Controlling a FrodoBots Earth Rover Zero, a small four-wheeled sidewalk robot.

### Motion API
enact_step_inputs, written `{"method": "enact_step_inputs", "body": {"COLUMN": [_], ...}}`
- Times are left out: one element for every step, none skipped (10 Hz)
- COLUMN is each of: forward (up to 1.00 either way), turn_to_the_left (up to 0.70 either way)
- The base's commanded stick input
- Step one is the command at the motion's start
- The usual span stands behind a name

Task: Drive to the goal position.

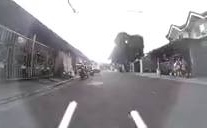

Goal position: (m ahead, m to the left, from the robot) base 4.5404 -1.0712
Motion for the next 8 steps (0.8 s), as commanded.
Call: {"method": "enact_step_inputs", "body": {"forward": [0.70,0.70,0.70,0.70,0.70,0.70,0.70,0.70], "turn_to_the_left": [0.00,0.00,0.00,0.00,0.00,0.00,0.00,0.00]}}
